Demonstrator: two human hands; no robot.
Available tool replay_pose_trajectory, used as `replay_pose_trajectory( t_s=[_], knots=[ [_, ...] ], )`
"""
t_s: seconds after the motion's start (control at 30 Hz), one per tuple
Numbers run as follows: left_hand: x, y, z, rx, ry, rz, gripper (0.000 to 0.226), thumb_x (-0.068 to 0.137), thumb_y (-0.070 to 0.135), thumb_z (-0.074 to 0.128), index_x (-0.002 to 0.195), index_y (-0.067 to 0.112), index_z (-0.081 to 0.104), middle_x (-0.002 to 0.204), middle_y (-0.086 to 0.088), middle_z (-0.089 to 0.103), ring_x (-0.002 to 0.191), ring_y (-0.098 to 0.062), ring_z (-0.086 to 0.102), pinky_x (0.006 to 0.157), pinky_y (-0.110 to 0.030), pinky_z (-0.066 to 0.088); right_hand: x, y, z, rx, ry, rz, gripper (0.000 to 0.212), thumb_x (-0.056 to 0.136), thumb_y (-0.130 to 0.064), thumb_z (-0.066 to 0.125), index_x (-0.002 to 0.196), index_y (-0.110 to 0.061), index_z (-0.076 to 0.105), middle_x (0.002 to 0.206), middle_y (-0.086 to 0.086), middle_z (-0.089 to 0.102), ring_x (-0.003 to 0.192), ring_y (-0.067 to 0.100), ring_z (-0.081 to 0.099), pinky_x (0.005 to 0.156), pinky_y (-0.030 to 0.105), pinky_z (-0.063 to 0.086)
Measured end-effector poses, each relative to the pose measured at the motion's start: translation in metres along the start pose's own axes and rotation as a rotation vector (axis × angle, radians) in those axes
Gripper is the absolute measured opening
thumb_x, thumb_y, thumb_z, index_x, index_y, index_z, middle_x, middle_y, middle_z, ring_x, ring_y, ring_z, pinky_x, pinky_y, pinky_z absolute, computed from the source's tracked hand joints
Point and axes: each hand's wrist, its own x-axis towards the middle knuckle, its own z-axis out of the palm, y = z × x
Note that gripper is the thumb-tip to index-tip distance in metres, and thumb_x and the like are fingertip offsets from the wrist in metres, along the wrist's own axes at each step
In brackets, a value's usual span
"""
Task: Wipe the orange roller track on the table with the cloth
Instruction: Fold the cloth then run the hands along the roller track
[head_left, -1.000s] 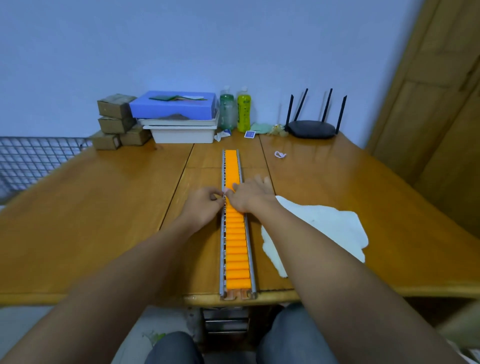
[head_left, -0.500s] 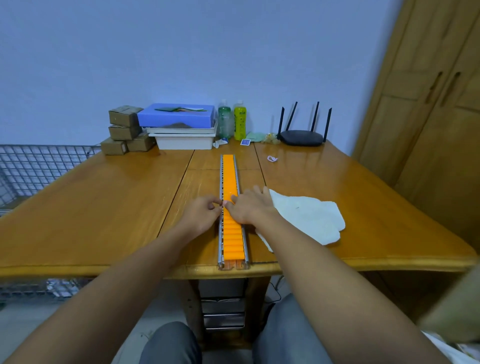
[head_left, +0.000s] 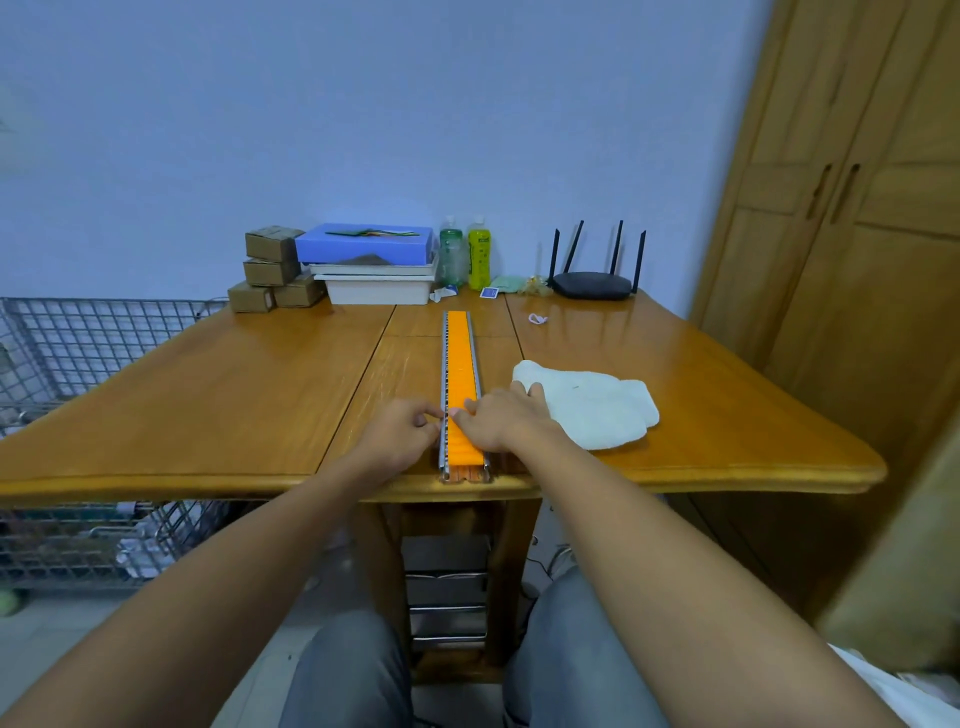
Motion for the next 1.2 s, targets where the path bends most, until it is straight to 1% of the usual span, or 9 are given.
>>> replay_pose_trajectory(
  t_s=[0.17,0.3,0.4,0.47,0.63,0.77,0.97,1.1,1.2],
  knots=[
    [-0.022,0.007,0.001,0.026,0.01,0.015,0.026,0.101,0.016,0.057,0.125,0.015,0.067,0.085,0.003,0.067,0.078,-0.011,0.062,0.059,-0.023,0.044,-0.03,-0.002,0.0,0.023,0.021,0.006,0.063,0.102,-0.061,0.018,0.137,-0.029,0.058,0.142,0.01,0.053,0.136,0.032,0.034,0.109,0.053,0.018],
    [-0.038,0.013,0.001,0.072,0.009,0.031,0.026,0.102,0.018,0.056,0.125,0.015,0.067,0.086,0.004,0.066,0.078,-0.009,0.06,0.058,-0.022,0.041,-0.054,-0.004,-0.002,0.057,-0.002,0.022,0.061,0.103,-0.057,0.019,0.142,-0.026,0.053,0.148,0.01,0.048,0.141,0.032,0.03,0.112,0.053,0.015],
    [-0.048,0.017,0.001,0.1,-0.003,0.035,0.027,0.102,0.02,0.056,0.125,0.016,0.067,0.088,0.0,0.069,0.081,-0.01,0.061,0.062,-0.023,0.045,-0.072,-0.007,-0.004,0.082,0.015,0.048,0.055,0.104,-0.046,0.022,0.129,-0.016,0.06,0.143,0.011,0.052,0.135,0.031,0.035,0.111,0.052,0.017],
    [-0.055,0.02,-0.001,0.107,-0.006,0.028,0.027,0.101,0.021,0.057,0.125,0.016,0.066,0.088,0.002,0.067,0.079,-0.008,0.058,0.06,-0.022,0.042,-0.083,-0.01,-0.006,0.085,0.008,0.042,0.052,0.103,-0.045,0.022,0.123,-0.015,0.06,0.141,0.012,0.053,0.133,0.031,0.037,0.11,0.051,0.019],
    [-0.075,0.023,-0.007,0.082,-0.01,0.021,0.03,0.1,0.023,0.06,0.128,0.016,0.064,0.094,0.002,0.067,0.086,-0.012,0.062,0.066,-0.026,0.045,-0.106,-0.012,-0.009,0.05,0.013,0.02,0.057,0.101,-0.047,0.024,0.137,-0.015,0.054,0.147,0.013,0.047,0.136,0.031,0.034,0.112,0.051,0.017],
    [-0.09,0.025,-0.009,0.098,-0.039,0.042,0.031,0.099,0.025,0.06,0.128,0.018,0.064,0.09,0.003,0.066,0.08,-0.011,0.059,0.063,-0.026,0.042,-0.12,-0.011,-0.002,-0.007,-0.037,-0.011,0.057,0.101,-0.048,0.021,0.155,-0.034,0.032,0.16,0.009,0.032,0.146,0.033,0.023,0.116,0.055,0.008],
    [-0.105,0.028,-0.018,0.127,-0.083,0.079,0.029,0.099,0.025,0.061,0.128,0.019,0.064,0.104,-0.002,0.067,0.091,-0.015,0.061,0.068,-0.026,0.044,-0.136,-0.01,0.001,0.02,-0.069,-0.02,0.055,0.103,-0.048,0.024,0.158,-0.039,0.021,0.162,0.009,0.03,0.148,0.032,0.02,0.117,0.054,0.007],
    [-0.101,0.029,-0.025,0.128,-0.072,0.086,0.029,0.1,0.025,0.06,0.128,0.019,0.064,0.107,-0.002,0.066,0.095,-0.017,0.061,0.072,-0.027,0.046,-0.132,-0.006,0.004,-0.001,-0.025,-0.052,0.058,0.1,-0.061,0.027,0.154,-0.041,0.03,0.155,0.008,0.042,0.141,0.032,0.033,0.113,0.053,0.016],
    [-0.09,0.026,-0.027,0.126,-0.059,0.075,0.029,0.099,0.024,0.06,0.127,0.019,0.065,0.105,-0.001,0.066,0.096,-0.017,0.062,0.078,-0.029,0.049,-0.126,-0.001,-0.004,0.05,0.132,-0.068,0.056,0.096,-0.067,0.032,0.138,-0.039,0.057,0.136,0.006,0.061,0.125,0.029,0.05,0.103,0.049,0.03]
  ],
)
